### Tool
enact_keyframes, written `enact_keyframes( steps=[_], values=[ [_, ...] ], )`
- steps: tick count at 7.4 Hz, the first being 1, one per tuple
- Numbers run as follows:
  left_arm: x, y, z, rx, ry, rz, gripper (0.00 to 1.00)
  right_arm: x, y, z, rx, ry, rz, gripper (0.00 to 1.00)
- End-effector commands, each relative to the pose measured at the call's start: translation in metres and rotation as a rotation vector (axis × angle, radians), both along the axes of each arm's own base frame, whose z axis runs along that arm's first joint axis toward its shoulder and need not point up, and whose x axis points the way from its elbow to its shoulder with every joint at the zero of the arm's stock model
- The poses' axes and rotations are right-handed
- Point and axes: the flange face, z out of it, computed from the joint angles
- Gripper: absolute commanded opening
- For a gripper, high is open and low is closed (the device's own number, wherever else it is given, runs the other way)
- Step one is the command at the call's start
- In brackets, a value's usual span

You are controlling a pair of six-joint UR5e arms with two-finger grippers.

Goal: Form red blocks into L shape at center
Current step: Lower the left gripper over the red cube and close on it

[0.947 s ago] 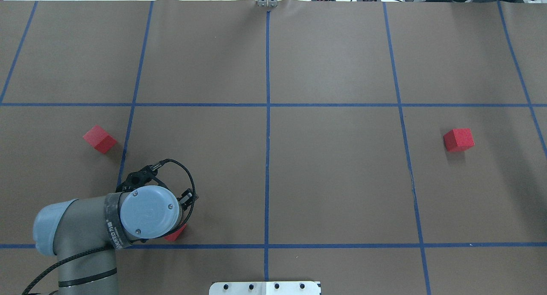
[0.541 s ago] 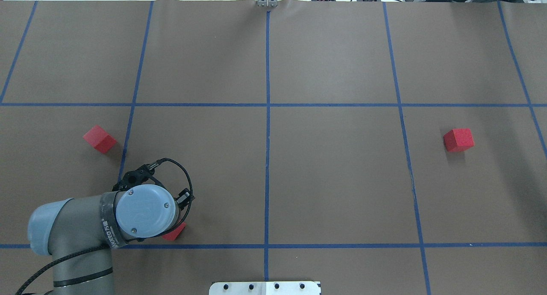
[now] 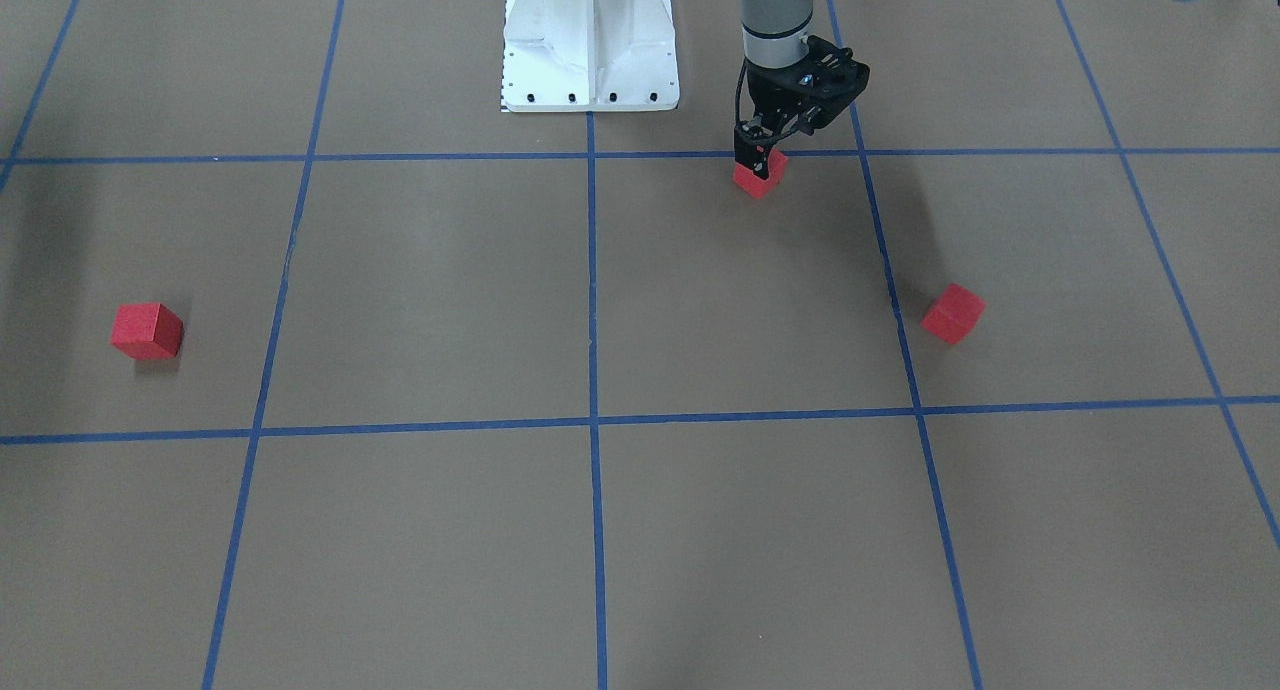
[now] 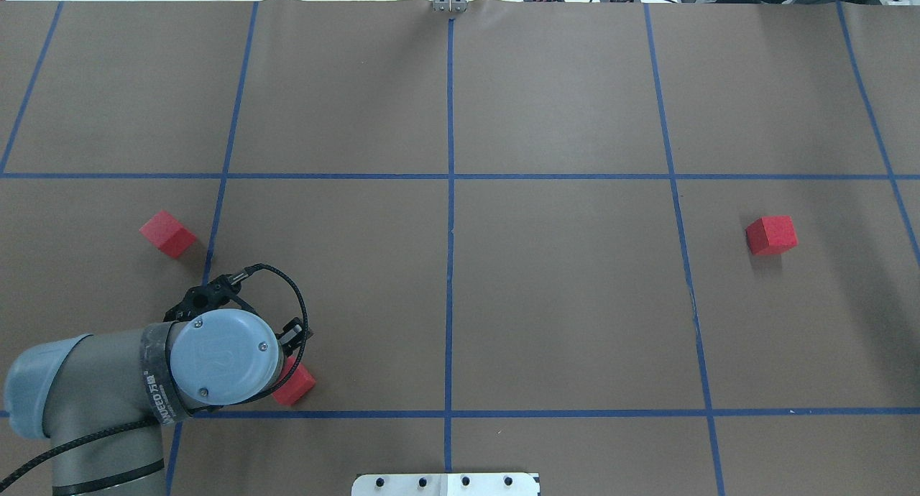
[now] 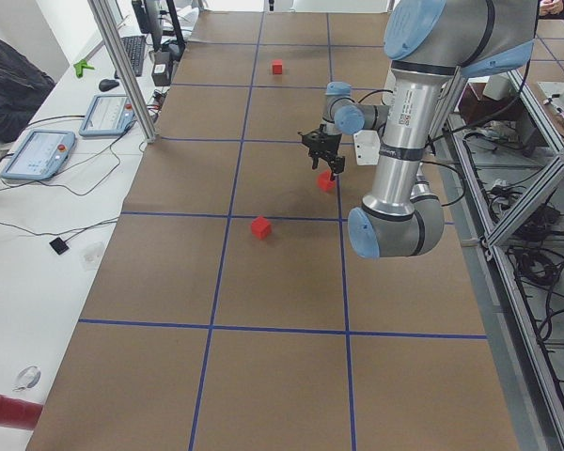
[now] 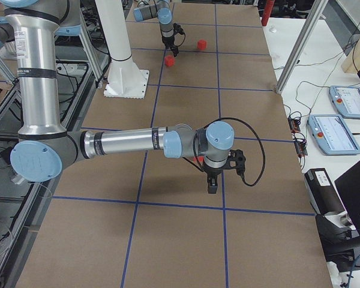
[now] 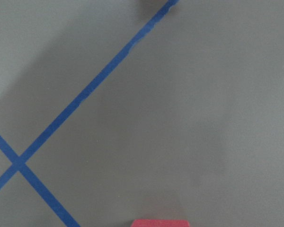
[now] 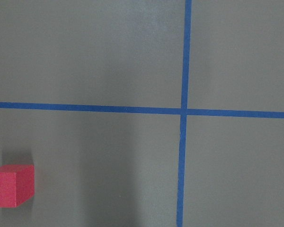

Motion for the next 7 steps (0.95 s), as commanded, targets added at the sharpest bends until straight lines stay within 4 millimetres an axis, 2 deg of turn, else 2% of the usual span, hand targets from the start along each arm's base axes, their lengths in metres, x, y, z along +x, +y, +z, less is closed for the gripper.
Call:
enact_keyframes(
  steps=[1,5,7],
  values=[
    [0.005,0.003,0.002,-0.001,-0.005,-0.002,1.0,0.0,0.001,0.001,-0.001,0.0,0.001,0.99],
    [0.015,0.006,0.009,-0.005,-0.009,0.005,1.0,0.0,0.0,0.0,0.0,0.0,0.001,0.99],
    [0.032,0.006,0.015,0.0,0.007,0.014,1.0,0.0,0.0,0.001,-0.002,0.0,0.0,0.99]
  ],
)
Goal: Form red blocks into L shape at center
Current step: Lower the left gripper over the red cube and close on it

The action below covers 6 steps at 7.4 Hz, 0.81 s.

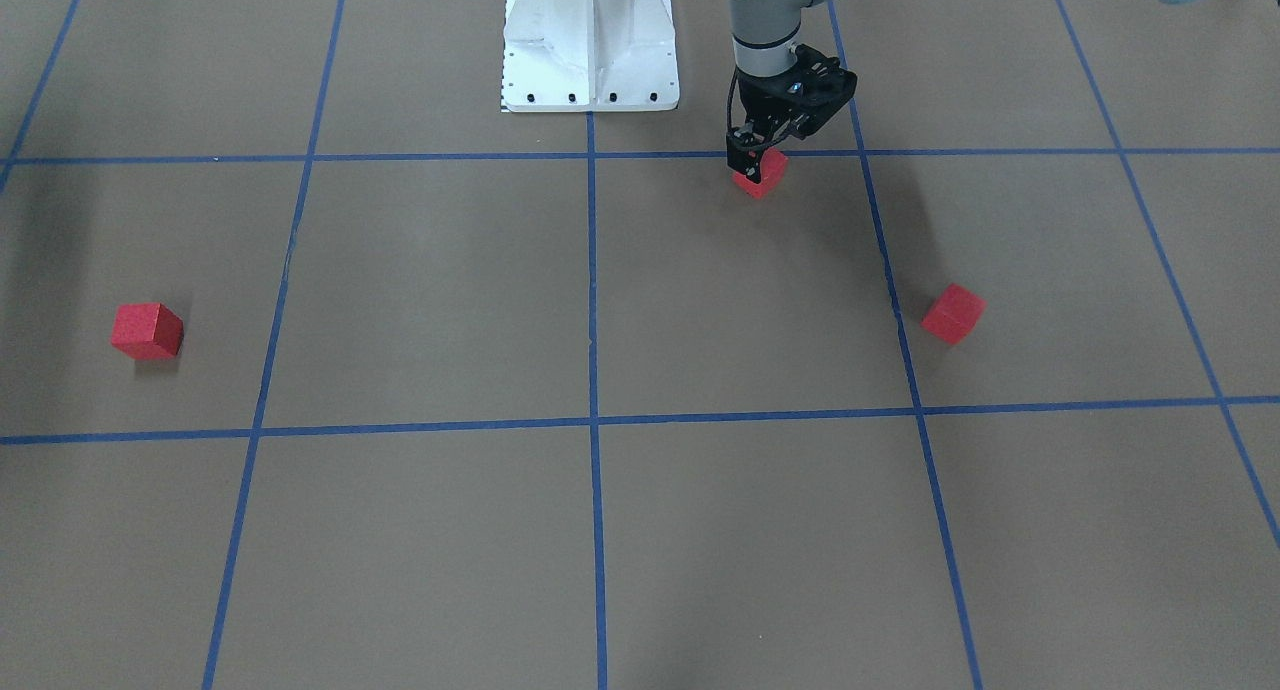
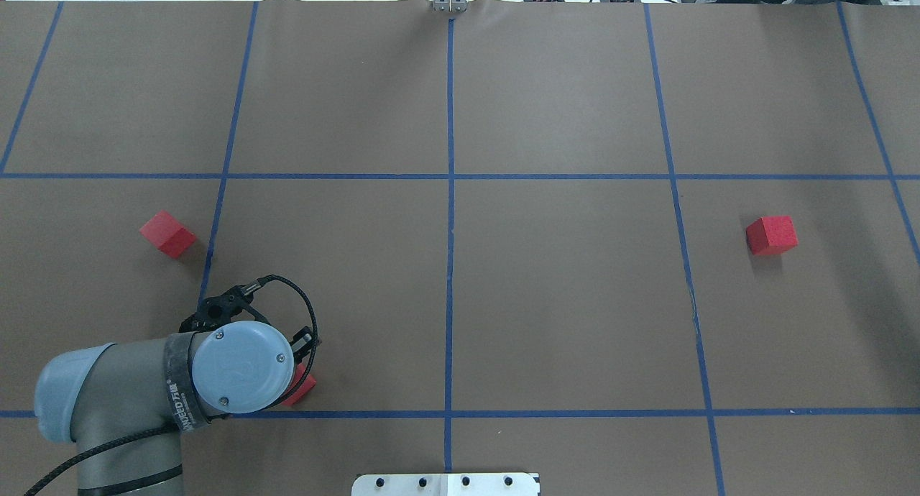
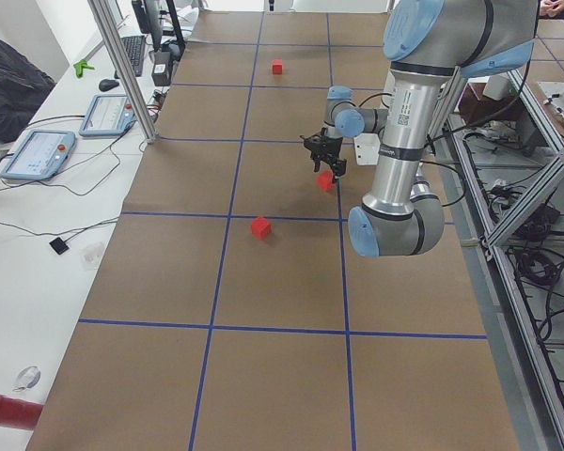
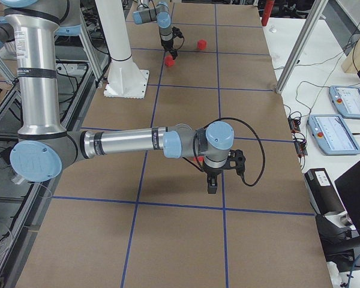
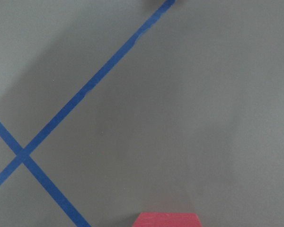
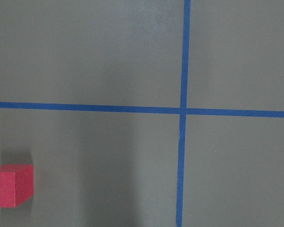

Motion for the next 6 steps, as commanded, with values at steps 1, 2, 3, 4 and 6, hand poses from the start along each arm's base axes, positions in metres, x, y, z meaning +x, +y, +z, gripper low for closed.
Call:
enact_keyframes(
  steps=[1,2,3,4,6],
  values=[
    [0.0103,0.0028,0.0074,0.002,0.007,0.01,1.0,-0.0004,0.0014,0.0014,-0.002,0.0,-0.001,0.99],
    [0.0103,0.0046,0.0104,0.001,0.004,0.013,1.0,-0.0004,0.0028,0.0029,-0.006,0.0,-0.001,0.99],
    [0.0103,0.0046,0.0104,0.001,0.004,0.012,1.0,-0.0004,0.0028,0.003,-0.007,0.0,0.0,0.99],
    [0.0131,0.0039,0.0099,0.001,0.004,0.012,0.96,-0.0004,0.0028,0.003,-0.007,0.0,0.0,0.99],
    [0.0155,0.0033,0.0088,0.001,0.005,0.012,0.68,-0.0004,0.0028,0.0022,-0.005,0.0,0.0,0.99]
  ],
)
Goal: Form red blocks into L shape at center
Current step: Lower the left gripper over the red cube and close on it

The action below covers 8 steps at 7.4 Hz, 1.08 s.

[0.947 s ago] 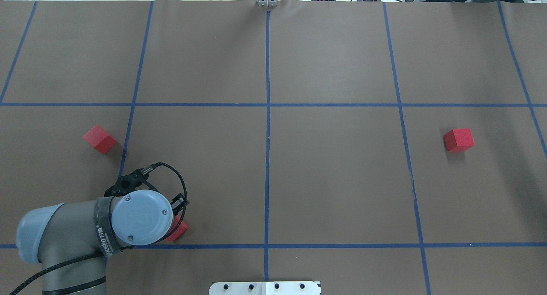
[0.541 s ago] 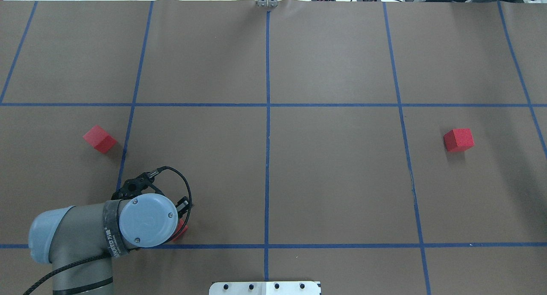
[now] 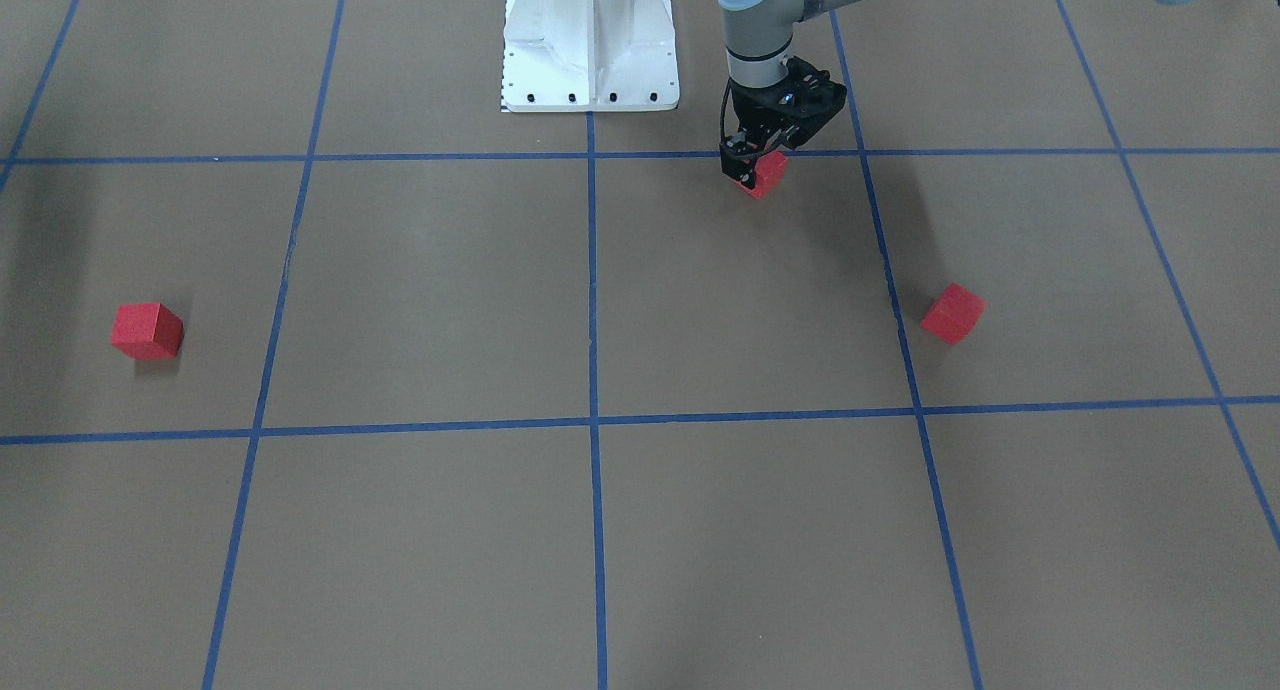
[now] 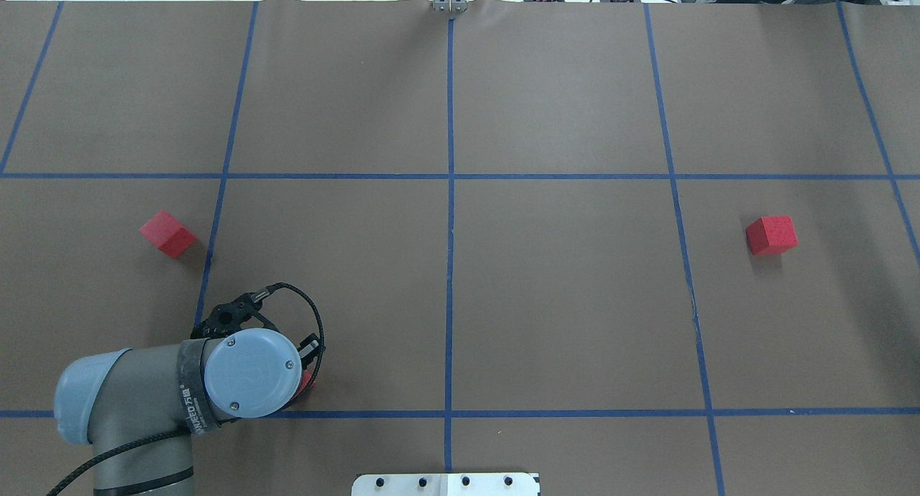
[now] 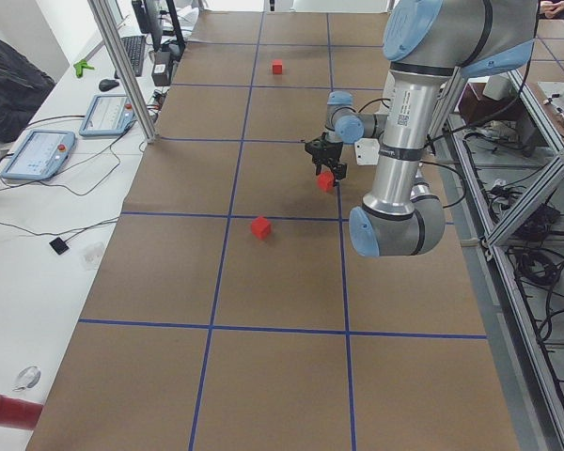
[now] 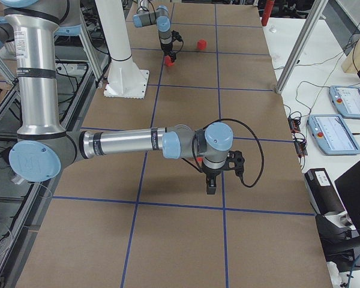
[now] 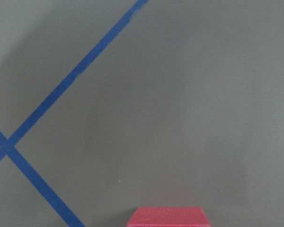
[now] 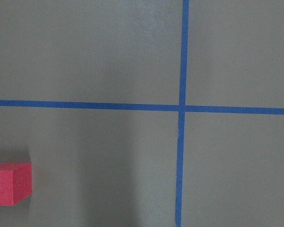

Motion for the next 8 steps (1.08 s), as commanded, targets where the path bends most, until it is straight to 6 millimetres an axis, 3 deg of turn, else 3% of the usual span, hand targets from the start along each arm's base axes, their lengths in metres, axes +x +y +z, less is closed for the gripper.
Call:
enact_keyframes(
  steps=[1,3,5,8],
  values=[
    [0.001,0.0,-0.001,0.0,0.002,-0.001,0.51,0.001,0.0,0.0,0.001,0.0,0.001,0.99],
    [-0.001,-0.002,-0.01,0.0,0.023,-0.018,0.0,0.001,-0.001,0.0,0.001,0.0,0.001,0.99],
    [-0.033,-0.023,-0.037,0.022,0.071,-0.05,0.0,0.001,-0.001,-0.002,0.004,0.0,0.001,0.99],
    [-0.031,-0.054,-0.081,0.198,0.099,0.082,0.0,0.0,-0.001,-0.004,0.005,-0.002,0.004,0.99]
  ],
)
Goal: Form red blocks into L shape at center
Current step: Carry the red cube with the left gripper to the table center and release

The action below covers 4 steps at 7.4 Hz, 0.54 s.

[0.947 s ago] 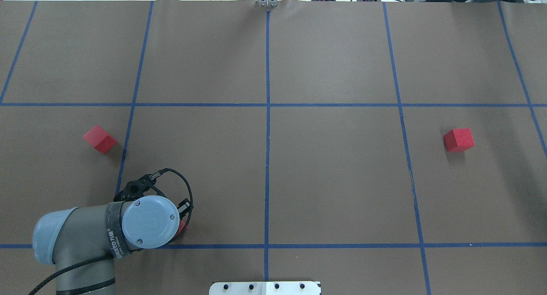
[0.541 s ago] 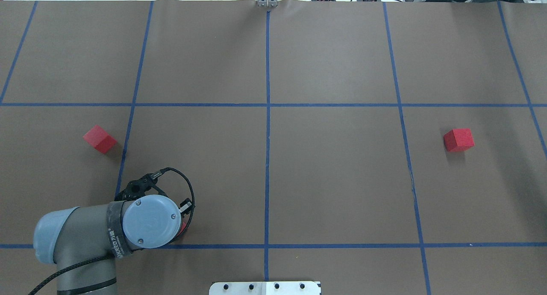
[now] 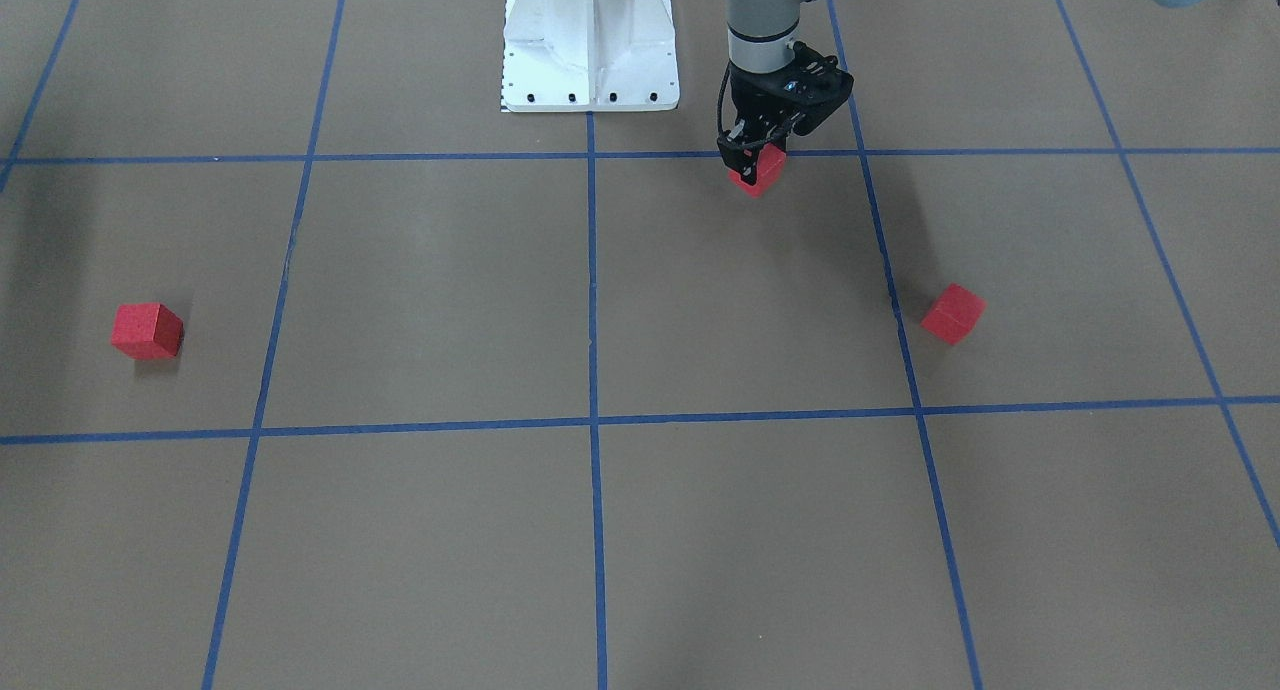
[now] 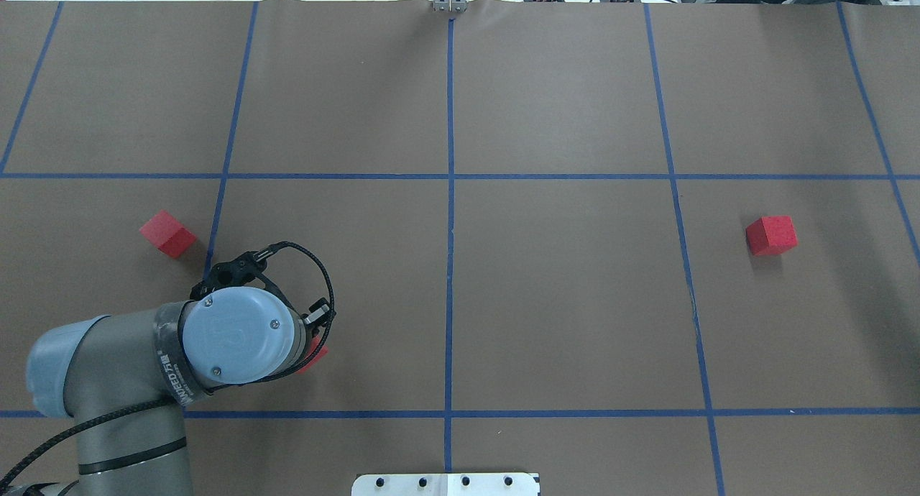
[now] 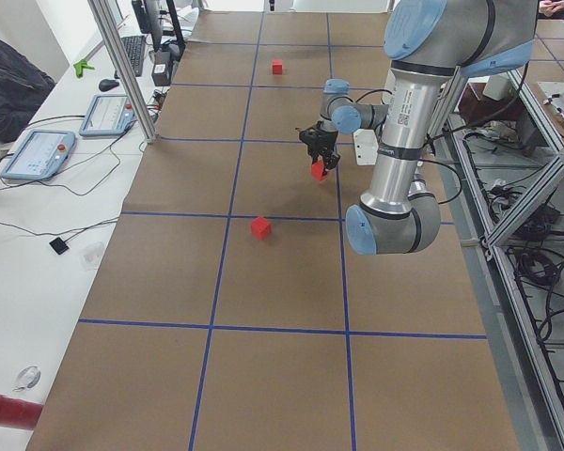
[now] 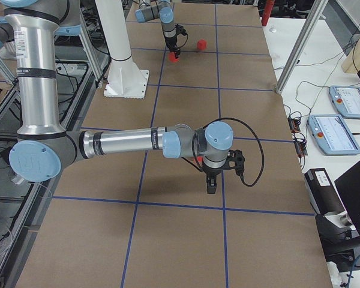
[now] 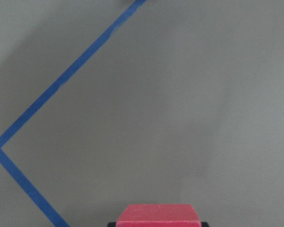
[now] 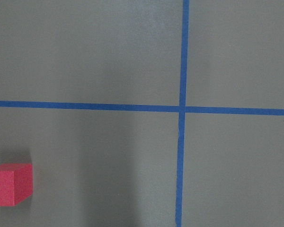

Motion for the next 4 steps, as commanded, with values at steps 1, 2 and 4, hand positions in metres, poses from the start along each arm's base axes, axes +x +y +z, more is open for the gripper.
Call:
enact_keyframes(
  steps=[1,2,4],
  values=[
    [0.013,-0.028,-0.037,0.221,-0.024,0.114,0.0,0.0,0.0,-0.002,0.001,0.0,0.003,0.99],
    [0.037,-0.045,-0.06,0.314,-0.055,0.163,0.0,0.0,-0.001,-0.004,0.005,-0.001,0.003,0.99],
    [0.076,-0.092,-0.085,0.41,-0.037,0.196,0.0,-0.001,-0.003,-0.005,0.006,-0.001,0.002,0.99]
  ],
)
